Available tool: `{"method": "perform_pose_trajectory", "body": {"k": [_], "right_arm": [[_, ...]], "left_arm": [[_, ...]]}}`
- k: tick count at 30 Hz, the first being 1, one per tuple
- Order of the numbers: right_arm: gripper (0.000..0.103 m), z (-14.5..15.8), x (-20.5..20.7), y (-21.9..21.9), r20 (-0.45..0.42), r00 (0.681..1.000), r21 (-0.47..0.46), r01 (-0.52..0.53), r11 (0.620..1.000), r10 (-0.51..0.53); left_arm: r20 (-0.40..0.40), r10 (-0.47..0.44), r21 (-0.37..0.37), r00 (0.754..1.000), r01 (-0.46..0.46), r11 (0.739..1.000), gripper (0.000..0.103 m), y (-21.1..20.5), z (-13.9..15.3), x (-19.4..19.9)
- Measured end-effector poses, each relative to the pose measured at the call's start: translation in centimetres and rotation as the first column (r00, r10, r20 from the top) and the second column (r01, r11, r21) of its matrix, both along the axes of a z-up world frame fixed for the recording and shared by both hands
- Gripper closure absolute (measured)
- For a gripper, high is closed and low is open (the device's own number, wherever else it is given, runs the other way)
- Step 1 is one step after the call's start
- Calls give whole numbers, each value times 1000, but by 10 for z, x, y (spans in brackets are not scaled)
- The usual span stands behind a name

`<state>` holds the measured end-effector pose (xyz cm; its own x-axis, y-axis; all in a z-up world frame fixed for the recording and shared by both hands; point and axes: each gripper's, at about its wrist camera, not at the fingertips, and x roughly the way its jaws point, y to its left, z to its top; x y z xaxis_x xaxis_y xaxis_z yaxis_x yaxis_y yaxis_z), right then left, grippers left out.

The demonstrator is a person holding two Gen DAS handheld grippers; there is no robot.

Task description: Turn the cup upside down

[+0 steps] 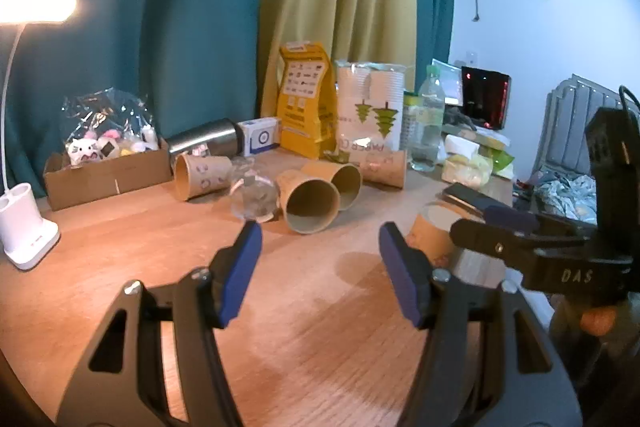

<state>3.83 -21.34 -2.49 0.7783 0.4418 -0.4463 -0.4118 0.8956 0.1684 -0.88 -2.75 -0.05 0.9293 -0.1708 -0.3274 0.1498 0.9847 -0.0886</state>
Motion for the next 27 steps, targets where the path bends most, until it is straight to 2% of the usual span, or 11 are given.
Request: {"method": "perform_pose_trajectory", "body": {"k": [10, 27], "right_arm": [[18, -5, 1, 1, -11, 1000, 3, -5, 1000, 5], [18, -7, 1, 3, -13, 1000, 2, -7, 1000, 7]], "left_arm": [[8, -18, 28, 1000, 18, 999, 40, -8, 0, -4], [1, -22, 22, 1000, 22, 1000, 40, -9, 0, -3]]}}
